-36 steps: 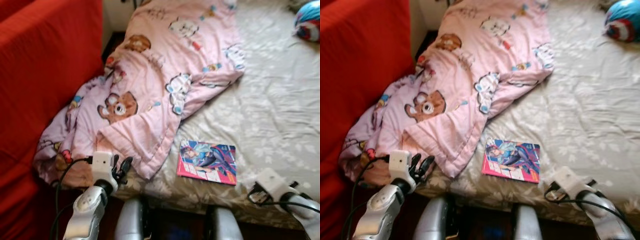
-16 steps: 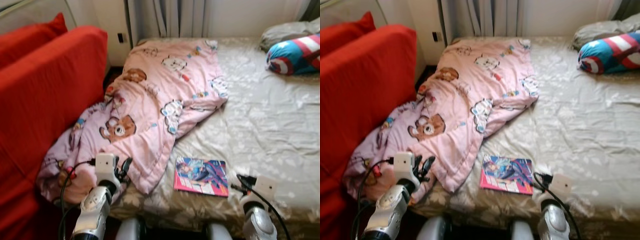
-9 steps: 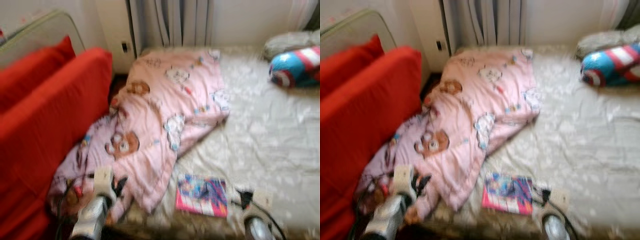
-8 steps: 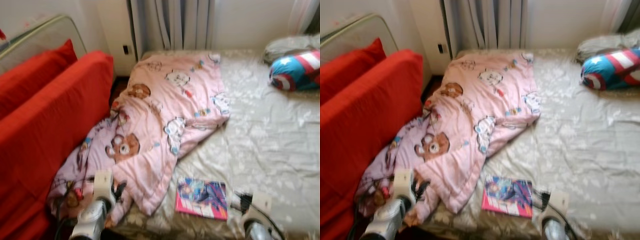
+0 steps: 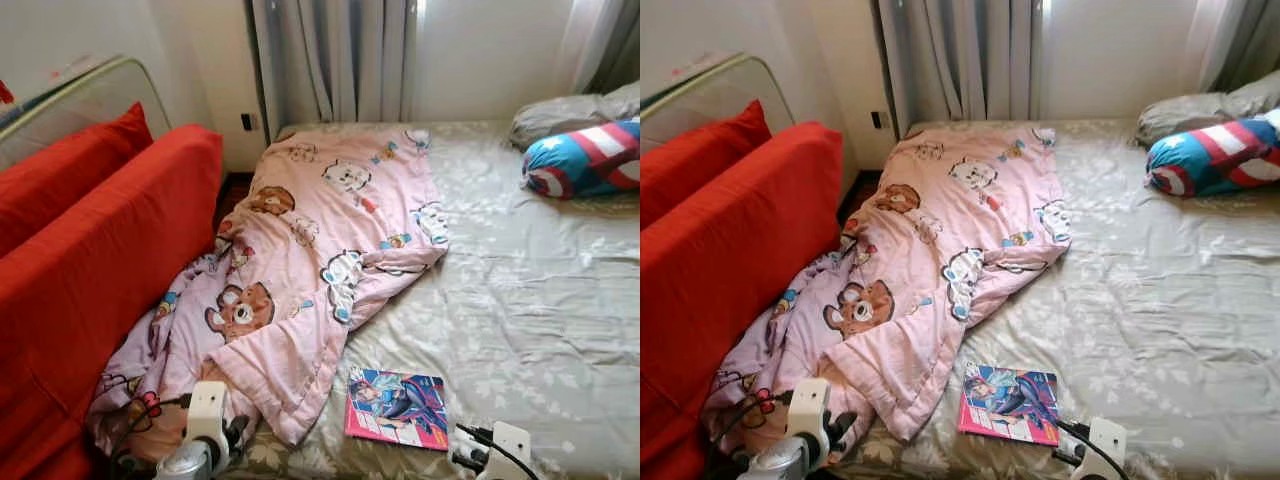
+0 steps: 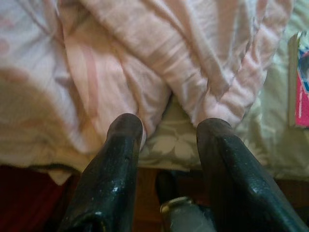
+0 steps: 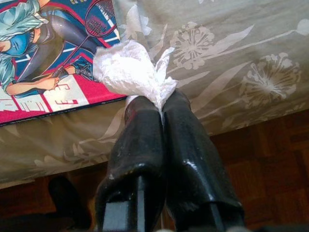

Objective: Clean up the room

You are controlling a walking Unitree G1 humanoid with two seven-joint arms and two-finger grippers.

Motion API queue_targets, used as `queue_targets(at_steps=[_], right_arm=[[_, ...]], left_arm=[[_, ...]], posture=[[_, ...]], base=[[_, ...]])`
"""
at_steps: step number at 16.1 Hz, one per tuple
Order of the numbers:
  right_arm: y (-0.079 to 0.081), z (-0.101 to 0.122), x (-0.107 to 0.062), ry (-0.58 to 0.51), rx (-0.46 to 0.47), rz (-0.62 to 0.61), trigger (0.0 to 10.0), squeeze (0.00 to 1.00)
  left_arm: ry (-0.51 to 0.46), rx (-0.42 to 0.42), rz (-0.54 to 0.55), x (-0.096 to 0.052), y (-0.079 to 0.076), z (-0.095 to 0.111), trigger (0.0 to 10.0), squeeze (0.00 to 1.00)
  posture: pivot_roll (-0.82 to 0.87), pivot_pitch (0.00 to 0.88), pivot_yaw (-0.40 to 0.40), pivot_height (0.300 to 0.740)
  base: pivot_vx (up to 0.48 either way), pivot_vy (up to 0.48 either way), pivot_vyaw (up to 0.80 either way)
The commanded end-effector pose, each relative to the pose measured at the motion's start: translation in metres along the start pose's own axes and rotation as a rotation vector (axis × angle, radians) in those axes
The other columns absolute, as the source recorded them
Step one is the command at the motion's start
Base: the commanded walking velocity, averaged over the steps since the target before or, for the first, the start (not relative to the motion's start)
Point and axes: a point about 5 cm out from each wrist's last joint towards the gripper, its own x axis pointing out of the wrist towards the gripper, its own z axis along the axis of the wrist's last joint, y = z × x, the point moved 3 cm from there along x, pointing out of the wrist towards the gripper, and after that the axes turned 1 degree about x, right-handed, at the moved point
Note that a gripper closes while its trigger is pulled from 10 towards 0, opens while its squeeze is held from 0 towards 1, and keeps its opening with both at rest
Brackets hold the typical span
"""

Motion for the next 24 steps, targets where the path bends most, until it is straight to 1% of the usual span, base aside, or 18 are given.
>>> queue_targets(at_steps=[1, 2, 3, 5, 7, 9, 11, 14, 19, 24], right_arm=[[0.0, 0.003, 0.001, -0.009, 0.003, -0.006, 10.0, 0.0], [0.0, 0.001, 0.001, 0.002, 0.005, -0.006, 10.0, 0.0], [0.0, 0.0, 0.001, 0.004, 0.003, -0.005, 10.0, 0.0], [-0.001, -0.011, -0.002, 0.043, -0.033, 0.001, 10.0, 0.0], [-0.001, -0.016, -0.003, 0.057, -0.046, 0.001, 10.0, 0.0], [0.001, -0.018, -0.004, 0.057, -0.075, 0.011, 10.0, 0.0], [0.002, -0.018, -0.004, 0.055, -0.076, 0.019, 10.0, 0.0], [0.004, -0.019, -0.005, 0.058, -0.092, 0.028, 10.0, 0.0], [0.005, -0.022, -0.005, 0.068, -0.111, 0.038, 10.0, 0.0], [-0.001, -0.017, -0.003, 0.067, -0.123, 0.031, 10.0, 0.0]], left_arm=[[0.044, 0.015, 0.02, -0.003, 0.007, -0.011, 10.0, 0.0], [0.06, 0.011, 0.027, -0.004, 0.008, -0.016, 10.0, 0.0], [0.061, 0.011, 0.027, -0.004, 0.008, -0.016, 10.0, 0.0], [0.09, 0.006, 0.034, -0.007, 0.008, -0.027, 10.0, 0.0], [0.097, 0.0, 0.04, -0.008, 0.009, -0.03, 10.0, 0.0], [0.098, -0.013, 0.05, -0.009, 0.011, -0.031, 10.0, 0.0], [0.097, -0.039, 0.075, -0.01, 0.016, -0.032, 10.0, 0.0], [0.102, -0.044, 0.088, -0.011, 0.019, -0.033, 10.0, 0.0], [0.112, -0.05, 0.092, -0.012, 0.019, -0.038, 10.0, 0.0], [0.107, -0.081, 0.097, -0.011, 0.014, -0.038, 10.0, 0.0]], posture=[[-0.11, 0.0, 0.07, 0.74], [-0.12, 0.0, 0.07, 0.74], [-0.12, 0.0, 0.07, 0.74], [-0.12, 0.0, 0.068, 0.74], [-0.11, 0.0, 0.067, 0.74], [-0.11, 0.0, 0.065, 0.74], [-0.1, 0.0, 0.061, 0.74], [-0.1, 0.0, 0.063, 0.74], [-0.1, 0.0, 0.055, 0.74], [-0.1, 0.0, 0.02, 0.74]], base=[[0.0, 0.0, 0.0], [0.0, 0.0, 0.0], [0.0, 0.0, 0.0], [0.0, 0.0, 0.0], [0.0, 0.0, 0.0], [0.0, 0.0, 0.8], [0.0, 0.0, 0.8], [0.0, 0.0, 0.8], [0.0, 0.0, 0.8], [0.0, 0.0, 0.8]])
